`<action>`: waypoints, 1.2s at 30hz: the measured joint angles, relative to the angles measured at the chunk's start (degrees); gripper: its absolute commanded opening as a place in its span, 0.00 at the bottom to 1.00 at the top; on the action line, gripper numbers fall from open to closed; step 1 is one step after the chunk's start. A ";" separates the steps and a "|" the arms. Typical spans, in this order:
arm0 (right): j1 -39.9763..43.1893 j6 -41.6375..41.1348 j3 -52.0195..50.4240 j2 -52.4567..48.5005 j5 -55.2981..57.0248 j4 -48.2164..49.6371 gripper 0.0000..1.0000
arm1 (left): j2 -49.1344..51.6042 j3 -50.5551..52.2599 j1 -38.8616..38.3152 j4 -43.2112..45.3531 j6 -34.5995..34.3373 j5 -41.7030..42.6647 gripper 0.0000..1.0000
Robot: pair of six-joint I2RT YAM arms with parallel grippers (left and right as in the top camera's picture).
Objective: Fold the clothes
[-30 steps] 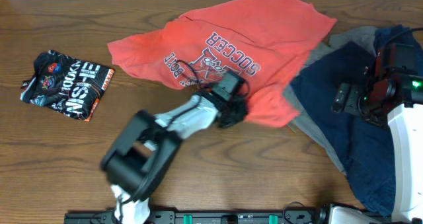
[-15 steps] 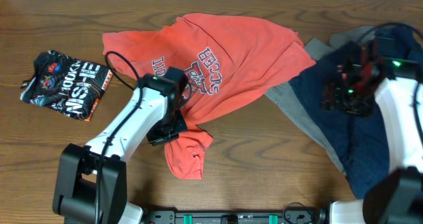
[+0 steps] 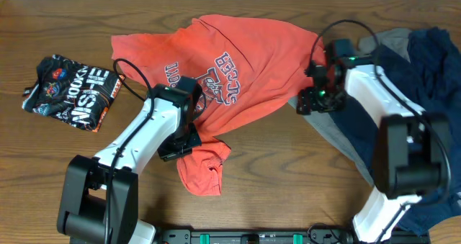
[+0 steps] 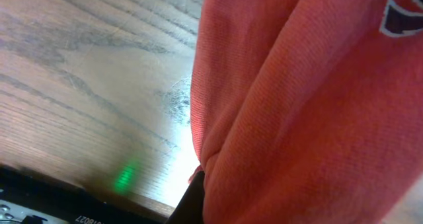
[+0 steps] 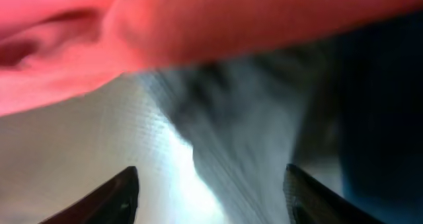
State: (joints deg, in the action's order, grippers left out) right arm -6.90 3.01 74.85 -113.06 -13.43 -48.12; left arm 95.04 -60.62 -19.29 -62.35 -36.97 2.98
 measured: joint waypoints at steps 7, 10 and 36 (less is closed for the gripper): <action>0.48 -5.01 1.44 -3.32 6.27 9.11 0.51 | 0.00 0.26 0.00 1.14 0.00 -0.02 0.06; 2.01 -8.46 1.73 -3.98 12.02 13.18 0.52 | 0.00 0.28 0.00 1.49 0.00 -0.02 0.06; 43.17 -13.00 1.79 -0.92 -0.81 11.91 0.86 | 0.00 0.28 0.00 1.92 0.00 -0.02 0.06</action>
State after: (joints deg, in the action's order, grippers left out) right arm 36.27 -10.00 76.64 -113.97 -14.24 -36.21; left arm 95.04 -60.34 -19.29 -60.42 -36.97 2.96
